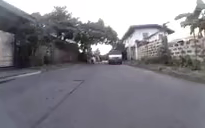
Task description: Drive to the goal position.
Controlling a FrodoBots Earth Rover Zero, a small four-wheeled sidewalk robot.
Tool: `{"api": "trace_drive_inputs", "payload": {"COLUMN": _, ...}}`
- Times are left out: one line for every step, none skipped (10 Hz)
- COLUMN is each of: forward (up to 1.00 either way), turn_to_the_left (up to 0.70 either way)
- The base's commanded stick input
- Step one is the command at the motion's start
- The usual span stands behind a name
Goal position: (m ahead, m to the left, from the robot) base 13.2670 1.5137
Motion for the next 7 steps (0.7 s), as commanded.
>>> {"api": "trace_drive_inputs", "payload": {"forward": 1.00, "turn_to_the_left": 0.04}}
{"api": "trace_drive_inputs", "payload": {"forward": 1.00, "turn_to_the_left": 0.04}}
{"api": "trace_drive_inputs", "payload": {"forward": 1.00, "turn_to_the_left": 0.04}}
{"api": "trace_drive_inputs", "payload": {"forward": 1.00, "turn_to_the_left": 0.04}}
{"api": "trace_drive_inputs", "payload": {"forward": 1.00, "turn_to_the_left": 0.04}}
{"api": "trace_drive_inputs", "payload": {"forward": 1.00, "turn_to_the_left": 0.04}}
{"api": "trace_drive_inputs", "payload": {"forward": 1.00, "turn_to_the_left": 0.04}}
